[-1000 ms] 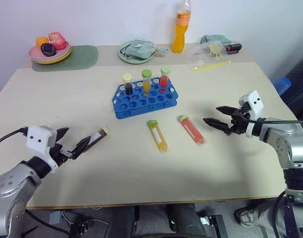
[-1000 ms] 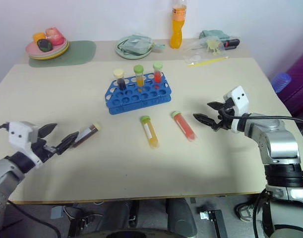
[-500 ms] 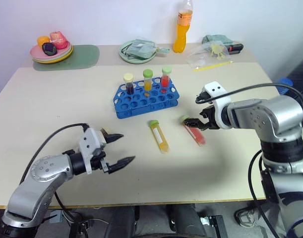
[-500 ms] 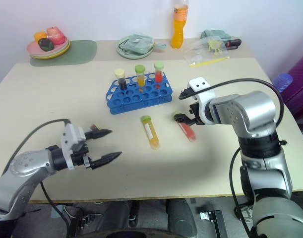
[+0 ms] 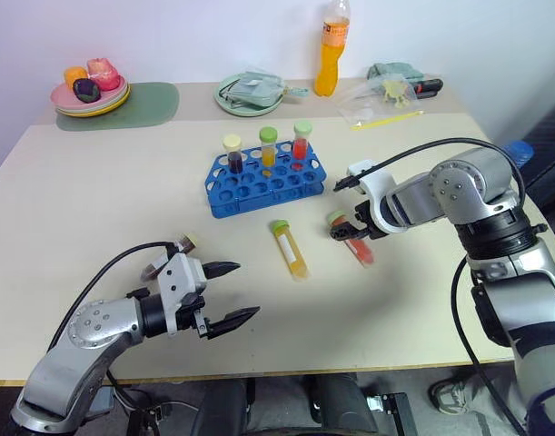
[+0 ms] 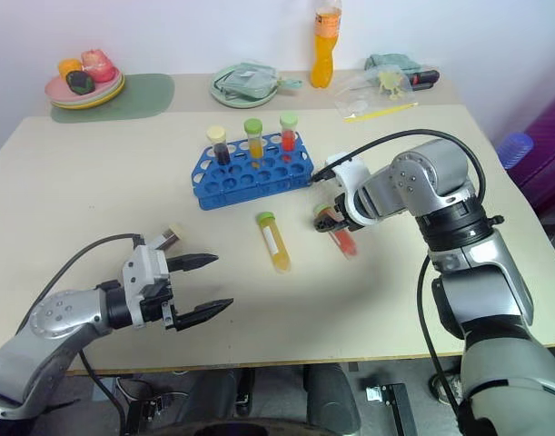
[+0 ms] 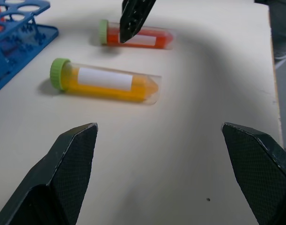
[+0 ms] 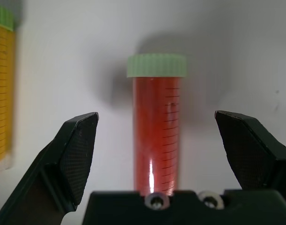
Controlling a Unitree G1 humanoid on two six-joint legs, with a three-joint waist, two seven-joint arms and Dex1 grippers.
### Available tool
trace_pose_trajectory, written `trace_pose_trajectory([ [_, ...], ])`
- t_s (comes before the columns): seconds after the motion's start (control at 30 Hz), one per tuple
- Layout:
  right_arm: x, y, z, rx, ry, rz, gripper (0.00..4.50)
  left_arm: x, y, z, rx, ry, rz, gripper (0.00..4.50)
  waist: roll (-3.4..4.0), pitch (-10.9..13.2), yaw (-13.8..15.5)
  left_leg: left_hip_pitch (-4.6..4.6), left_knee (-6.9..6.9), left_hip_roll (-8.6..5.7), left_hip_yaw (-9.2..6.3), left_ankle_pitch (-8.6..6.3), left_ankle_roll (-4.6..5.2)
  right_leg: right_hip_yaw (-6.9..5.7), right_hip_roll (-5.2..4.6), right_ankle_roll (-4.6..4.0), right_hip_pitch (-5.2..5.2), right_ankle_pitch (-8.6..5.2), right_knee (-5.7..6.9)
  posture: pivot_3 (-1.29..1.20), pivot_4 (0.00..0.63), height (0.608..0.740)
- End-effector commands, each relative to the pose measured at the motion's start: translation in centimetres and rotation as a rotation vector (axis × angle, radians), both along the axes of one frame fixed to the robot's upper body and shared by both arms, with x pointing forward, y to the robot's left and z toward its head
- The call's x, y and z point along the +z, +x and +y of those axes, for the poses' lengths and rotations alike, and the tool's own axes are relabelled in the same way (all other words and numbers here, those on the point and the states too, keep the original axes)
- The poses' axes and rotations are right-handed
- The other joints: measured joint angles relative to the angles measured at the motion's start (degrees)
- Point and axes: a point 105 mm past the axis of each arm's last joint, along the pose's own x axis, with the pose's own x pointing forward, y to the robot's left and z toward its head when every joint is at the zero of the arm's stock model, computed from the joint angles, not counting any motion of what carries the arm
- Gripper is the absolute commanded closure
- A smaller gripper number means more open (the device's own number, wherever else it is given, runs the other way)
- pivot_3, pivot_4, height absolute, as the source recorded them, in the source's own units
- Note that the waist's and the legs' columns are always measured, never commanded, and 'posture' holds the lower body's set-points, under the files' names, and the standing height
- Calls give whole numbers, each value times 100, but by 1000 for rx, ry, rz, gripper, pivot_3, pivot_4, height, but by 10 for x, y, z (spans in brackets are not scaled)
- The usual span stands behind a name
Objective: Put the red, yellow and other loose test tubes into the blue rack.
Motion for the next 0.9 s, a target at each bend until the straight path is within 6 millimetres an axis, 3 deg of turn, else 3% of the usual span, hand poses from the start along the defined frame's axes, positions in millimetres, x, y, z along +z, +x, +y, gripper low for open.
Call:
trace_pose_trajectory([
  [0.03,7,3,2,-8,-7,-7,635,11,-3,-1,1,-4,-64,0,0,0,-3,0,0,0,1,0,0,0,0,0,0,0,0,0,150,729],
  [0.07,4,3,2,-15,-13,1,936,11,-3,0,6,-3,-64,0,0,0,-6,0,0,0,1,0,0,0,0,0,0,0,-1,0,150,729],
  [0.17,-2,3,0,-34,-27,16,2522,10,-4,3,15,-1,-63,0,0,0,-10,0,0,2,0,0,0,0,4,0,0,0,0,0,150,729],
  [0.27,13,7,4,-23,-20,-51,3761,10,-5,6,26,8,-66,0,0,0,-10,0,0,3,0,0,0,0,5,0,0,0,0,0,150,729],
  [0.43,88,12,33,98,153,-398,3761,12,-2,14,74,11,-87,0,24,15,-17,-4,-1,3,1,0,1,0,6,2,-7,0,1,0,150,729],
  [0.53,113,12,45,127,379,-605,3761,15,4,17,115,-4,-108,0,13,7,6,-4,-4,8,-3,-1,1,-4,13,2,-6,0,-2,0,150,729],
  [0.77,110,36,51,6,708,-1010,3761,22,30,12,216,-83,-169,0,1,-1,-1,4,9,4,-2,0,1,-3,11,6,10,1,4,0,150,729],
  [0.9,88,54,50,-74,687,-1192,3761,28,37,7,215,-106,-189,0,3,0,-32,4,6,3,1,1,-1,-1,15,6,-1,1,16,0,150,729],
])
